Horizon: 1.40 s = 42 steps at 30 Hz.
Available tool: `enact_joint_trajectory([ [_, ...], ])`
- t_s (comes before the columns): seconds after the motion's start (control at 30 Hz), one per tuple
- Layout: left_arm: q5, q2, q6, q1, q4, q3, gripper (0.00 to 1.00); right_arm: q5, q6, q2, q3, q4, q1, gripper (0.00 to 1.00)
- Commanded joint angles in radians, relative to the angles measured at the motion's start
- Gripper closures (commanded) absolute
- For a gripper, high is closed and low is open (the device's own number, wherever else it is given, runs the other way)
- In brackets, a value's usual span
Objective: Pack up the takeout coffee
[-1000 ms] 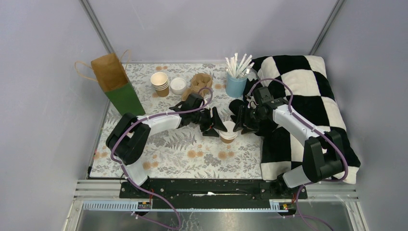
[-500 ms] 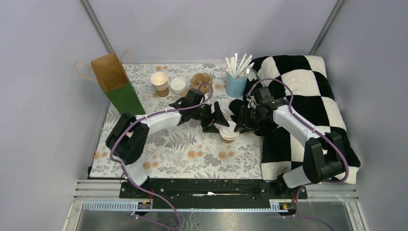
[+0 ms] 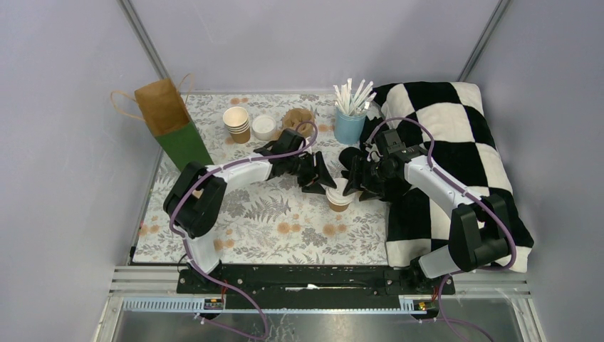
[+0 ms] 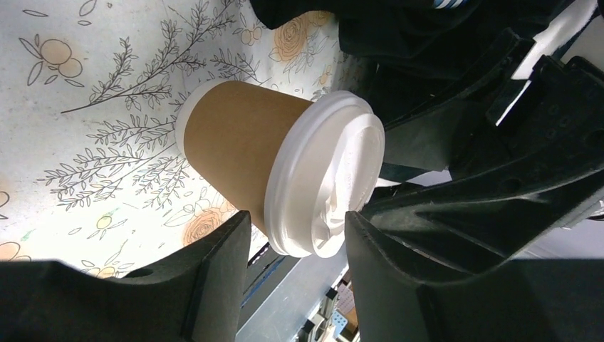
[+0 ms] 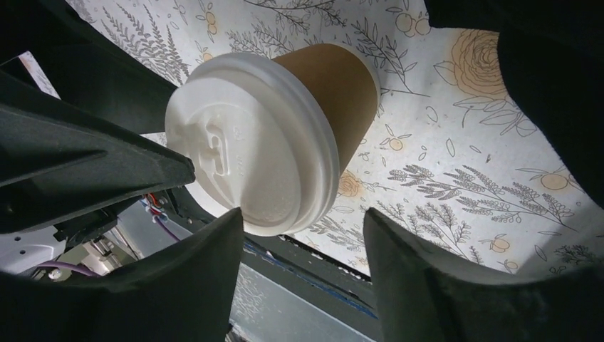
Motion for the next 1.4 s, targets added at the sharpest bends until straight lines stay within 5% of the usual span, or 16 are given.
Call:
enact_joint_trajectory([
  [0.0, -0.01, -0.014, 0.039, -0.005, -0.003, 0.0, 0.46, -0.009, 0.078, -0.038, 0.016, -0.055, 0.004, 0.24],
  [0.1, -0.011, -0.018, 0.041, -0.006, -0.004, -0.006, 0.47, -0.003, 0.199, -0.049, 0.005, -0.061, 0.001, 0.15],
  [0.37, -0.019, -0.027, 0.033, -0.019, -0.003, -0.005, 0.5, -0.042, 0.449, 0.002, 0.039, -0.103, -0.014, 0.22],
  [0.6, -0.027, -0.037, 0.012, -0.032, 0.026, -0.03, 0.52, -0.043, 0.738, -0.046, -0.093, 0.047, 0.001, 0.24],
  [1.3, -0.031, -0.033, -0.01, -0.055, 0.047, -0.026, 0.55, 0.132, 0.668, -0.035, -0.081, -0.009, 0.021, 0.45],
  [1.37, -0.031, -0.034, -0.01, -0.057, 0.048, -0.023, 0.55, 0.142, 0.639, -0.033, -0.088, -0.009, 0.02, 0.57],
])
